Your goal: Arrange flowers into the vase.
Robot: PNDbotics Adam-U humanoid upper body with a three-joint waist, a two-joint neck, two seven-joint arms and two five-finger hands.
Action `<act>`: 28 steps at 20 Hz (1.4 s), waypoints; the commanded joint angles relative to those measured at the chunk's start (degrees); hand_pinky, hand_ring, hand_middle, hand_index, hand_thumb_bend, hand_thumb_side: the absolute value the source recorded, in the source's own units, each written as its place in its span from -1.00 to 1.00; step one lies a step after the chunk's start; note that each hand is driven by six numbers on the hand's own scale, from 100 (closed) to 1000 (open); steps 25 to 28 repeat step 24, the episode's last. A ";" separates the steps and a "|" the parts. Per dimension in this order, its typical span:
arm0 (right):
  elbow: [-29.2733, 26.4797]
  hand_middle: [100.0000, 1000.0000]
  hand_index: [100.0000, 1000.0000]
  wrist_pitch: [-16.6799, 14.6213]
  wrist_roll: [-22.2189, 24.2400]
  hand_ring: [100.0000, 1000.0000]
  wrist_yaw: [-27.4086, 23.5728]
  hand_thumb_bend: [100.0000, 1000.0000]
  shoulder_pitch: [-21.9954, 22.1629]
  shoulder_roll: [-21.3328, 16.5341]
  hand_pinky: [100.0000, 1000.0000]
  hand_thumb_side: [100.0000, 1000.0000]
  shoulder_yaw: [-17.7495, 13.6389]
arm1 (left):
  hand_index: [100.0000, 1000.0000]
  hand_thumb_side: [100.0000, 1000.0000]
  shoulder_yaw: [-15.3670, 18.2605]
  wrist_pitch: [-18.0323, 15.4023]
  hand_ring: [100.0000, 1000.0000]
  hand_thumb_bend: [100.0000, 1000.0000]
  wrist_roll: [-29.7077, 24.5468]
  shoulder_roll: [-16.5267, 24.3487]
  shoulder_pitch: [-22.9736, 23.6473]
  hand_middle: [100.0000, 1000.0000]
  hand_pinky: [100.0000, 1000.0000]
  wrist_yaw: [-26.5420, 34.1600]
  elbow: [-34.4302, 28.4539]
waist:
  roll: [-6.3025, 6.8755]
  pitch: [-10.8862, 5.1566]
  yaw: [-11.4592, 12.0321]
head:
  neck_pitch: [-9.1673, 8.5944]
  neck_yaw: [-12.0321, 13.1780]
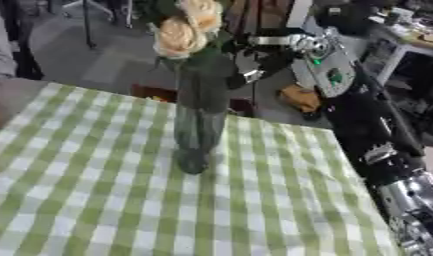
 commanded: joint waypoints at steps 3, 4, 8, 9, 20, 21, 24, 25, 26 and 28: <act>-1.00 0.90 1.00 -2.46 2.68 1.00 0.68 0.97 -0.97 -2.49 0.92 0.53 -0.82 | 0.87 0.67 0.50 0.11 0.64 -1.00 0.01 0.29 -0.16 0.86 -0.15 -0.08 -0.81 | 1.11 -1.53 -0.31 | 0.21 0.10; -1.14 0.90 1.00 -2.36 2.60 1.00 0.64 0.97 -0.91 -2.64 0.92 0.54 -0.95 | 0.87 0.67 0.51 0.12 0.64 -1.00 0.02 0.29 -0.13 0.86 -0.15 -0.09 -0.81 | 1.15 -1.58 -0.36 | 0.26 0.10; -1.94 0.90 1.00 -1.94 2.32 1.00 0.27 0.96 -0.48 -3.54 0.92 0.54 -1.37 | 0.87 0.66 0.58 0.15 0.64 -1.00 0.04 0.31 0.00 0.86 -0.15 -0.14 -0.81 | 1.32 -1.82 -0.59 | 0.47 0.13; -2.13 0.90 1.00 -1.86 2.25 1.00 0.21 0.96 -0.34 -3.84 0.92 0.54 -1.42 | 0.87 0.66 0.61 0.17 0.64 -1.00 0.07 0.32 0.04 0.86 -0.15 -0.16 -0.81 | 1.35 -1.89 -0.67 | 0.52 0.14; -8.69 0.85 1.00 -0.15 0.45 1.00 -4.53 0.90 2.47 -7.53 0.89 0.65 -3.35 | 0.87 0.66 0.79 0.13 0.64 -1.00 0.26 0.35 0.06 0.86 -0.15 -0.46 -0.81 | 1.50 -2.09 -1.18 | 1.62 -0.66; -10.10 0.84 1.00 0.21 -0.04 1.00 -5.49 0.87 3.12 -8.10 0.88 0.70 -3.76 | 0.87 0.66 0.82 0.12 0.64 -1.00 0.30 0.35 0.05 0.86 -0.15 -0.49 -0.81 | 1.50 -2.08 -1.22 | 1.74 -0.73; -14.78 0.78 1.00 1.69 -2.98 1.00 -8.83 0.71 5.30 -9.41 0.82 0.93 -5.23 | 0.87 0.66 0.89 0.08 0.64 -1.00 0.38 0.33 0.01 0.86 -0.15 -0.55 -0.81 | 1.50 -2.07 -1.29 | 1.88 -0.74; -14.78 0.78 1.00 1.69 -2.98 1.00 -8.83 0.71 5.30 -9.41 0.82 0.93 -5.23 | 0.87 0.66 0.89 0.08 0.64 -1.00 0.38 0.33 0.01 0.86 -0.15 -0.55 -0.81 | 1.50 -2.07 -1.29 | 1.88 -0.74; -14.78 0.78 1.00 1.69 -2.98 1.00 -8.83 0.71 5.30 -9.41 0.82 0.93 -5.23 | 0.87 0.66 0.89 0.08 0.64 -1.00 0.38 0.33 0.01 0.86 -0.15 -0.55 -0.81 | 1.50 -2.07 -1.29 | 1.88 -0.74; -14.78 0.78 1.00 1.69 -2.98 1.00 -8.83 0.71 5.30 -9.41 0.82 0.93 -5.23 | 0.87 0.66 0.89 0.08 0.64 -1.00 0.38 0.33 0.01 0.86 -0.15 -0.55 -0.81 | 1.50 -2.07 -1.29 | 1.88 -0.74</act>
